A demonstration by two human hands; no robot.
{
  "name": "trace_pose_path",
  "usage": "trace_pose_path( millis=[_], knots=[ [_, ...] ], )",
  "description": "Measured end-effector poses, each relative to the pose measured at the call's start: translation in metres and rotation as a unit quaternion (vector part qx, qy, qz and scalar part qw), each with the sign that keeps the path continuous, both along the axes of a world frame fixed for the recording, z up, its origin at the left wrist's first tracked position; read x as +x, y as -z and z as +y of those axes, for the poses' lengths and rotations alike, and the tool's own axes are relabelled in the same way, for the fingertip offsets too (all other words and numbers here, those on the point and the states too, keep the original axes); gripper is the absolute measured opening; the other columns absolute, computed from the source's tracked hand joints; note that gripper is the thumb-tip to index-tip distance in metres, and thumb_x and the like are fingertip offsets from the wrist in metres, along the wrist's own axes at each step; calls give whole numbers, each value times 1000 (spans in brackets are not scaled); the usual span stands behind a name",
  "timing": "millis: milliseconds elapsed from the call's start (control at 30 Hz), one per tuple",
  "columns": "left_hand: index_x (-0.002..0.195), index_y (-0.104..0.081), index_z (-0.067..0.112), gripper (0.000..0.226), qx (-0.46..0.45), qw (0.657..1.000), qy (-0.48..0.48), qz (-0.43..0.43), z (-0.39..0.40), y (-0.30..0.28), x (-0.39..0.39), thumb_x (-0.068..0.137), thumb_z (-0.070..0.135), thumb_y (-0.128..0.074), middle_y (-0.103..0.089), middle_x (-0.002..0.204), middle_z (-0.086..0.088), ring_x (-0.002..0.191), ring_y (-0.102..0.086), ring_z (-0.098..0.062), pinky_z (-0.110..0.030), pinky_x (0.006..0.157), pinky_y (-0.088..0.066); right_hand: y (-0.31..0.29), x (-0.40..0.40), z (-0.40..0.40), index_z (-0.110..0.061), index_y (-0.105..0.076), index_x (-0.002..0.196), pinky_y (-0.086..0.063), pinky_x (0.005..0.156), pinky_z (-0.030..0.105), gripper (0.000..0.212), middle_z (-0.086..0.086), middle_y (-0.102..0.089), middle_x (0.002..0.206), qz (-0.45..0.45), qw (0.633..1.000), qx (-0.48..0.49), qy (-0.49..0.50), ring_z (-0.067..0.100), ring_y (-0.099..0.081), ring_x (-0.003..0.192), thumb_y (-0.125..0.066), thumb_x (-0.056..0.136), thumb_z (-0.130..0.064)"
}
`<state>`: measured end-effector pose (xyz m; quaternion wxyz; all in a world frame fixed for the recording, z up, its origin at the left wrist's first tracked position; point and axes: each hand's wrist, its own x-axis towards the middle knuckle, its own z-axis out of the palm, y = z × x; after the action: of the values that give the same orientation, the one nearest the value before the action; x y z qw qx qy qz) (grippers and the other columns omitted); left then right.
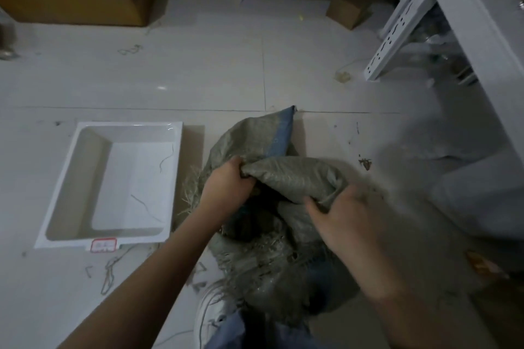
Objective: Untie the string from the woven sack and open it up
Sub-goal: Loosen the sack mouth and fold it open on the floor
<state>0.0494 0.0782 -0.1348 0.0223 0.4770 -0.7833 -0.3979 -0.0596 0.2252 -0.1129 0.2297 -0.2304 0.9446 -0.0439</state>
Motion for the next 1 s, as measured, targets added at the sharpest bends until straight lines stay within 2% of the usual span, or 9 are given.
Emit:
trace_pose_path(
  millis=[100,200,300,433,567,700,767,867,1000],
  knots=[
    [118,-61,13,33,45,999,-1,10,-7,-9,4,87,26,-59,-57,94,-1,96,-58,-20,-25,76,-39,32,-10,7,-4,-32,125,-49,82,37,86,12,-54,118,-103,991,-35,80,32,-57,106,-59,72,-66],
    [104,-69,14,25,97,995,-12,6,-17,-10,11,88,28,-57,-66,97,-10,98,-62,-26,-32,81,-47,56,-13,11,-10,-25,143,-44,97,31,108,-3,-49,134,-345,925,-110,120,23,-50,123,-67,62,-68],
    [92,-68,7,27,129,991,-37,-7,-22,-6,12,89,31,-56,-66,91,-13,85,-63,-26,-31,75,-46,71,-6,8,-8,-45,135,-42,91,25,71,5,-55,132,-350,918,-152,105,21,-53,118,-72,74,-31],
    [103,-67,11,32,190,981,-23,-31,-39,-9,19,87,38,-59,-61,93,-6,81,-57,-19,-28,79,-41,69,-24,2,-1,-65,96,-47,61,25,24,13,-66,86,-334,906,-179,186,24,-61,76,-48,82,9],
    [84,-67,13,47,247,967,43,-54,-70,-19,46,51,42,-83,-70,88,-8,91,-66,-29,-31,81,-52,48,-67,5,-7,-60,95,-56,50,23,21,10,-72,72,-477,761,-296,325,18,-70,56,-41,93,2],
    [88,-70,-2,78,434,894,1,108,-92,-15,58,28,42,-94,-76,87,-17,78,-75,-26,-28,60,-60,32,-89,1,-12,-65,101,-60,62,22,25,1,-77,78,-513,745,-319,282,12,-73,69,-44,97,-24],
    [69,-76,6,33,428,885,-40,176,-92,-14,53,64,38,-81,-77,73,-8,64,-74,-17,-24,54,-59,27,-93,-10,-14,-66,107,-59,71,25,29,1,-77,88,-519,739,-332,272,13,-74,77,-46,96,-32],
    [31,-67,19,78,387,872,-185,236,-86,-1,46,100,18,-30,-65,41,7,35,-62,-3,-13,35,-48,25,-98,-26,-15,-69,95,-58,74,28,27,4,-77,81,-503,711,-380,311,16,-74,71,-51,91,-34],
    [56,-64,21,53,382,828,-334,240,-80,24,42,98,29,-34,-64,45,0,29,-58,-8,-13,29,-44,43,-91,-35,-10,-63,78,-54,44,18,30,3,-71,51,-474,733,-346,343,13,-68,46,-45,95,-26]
  ],
)
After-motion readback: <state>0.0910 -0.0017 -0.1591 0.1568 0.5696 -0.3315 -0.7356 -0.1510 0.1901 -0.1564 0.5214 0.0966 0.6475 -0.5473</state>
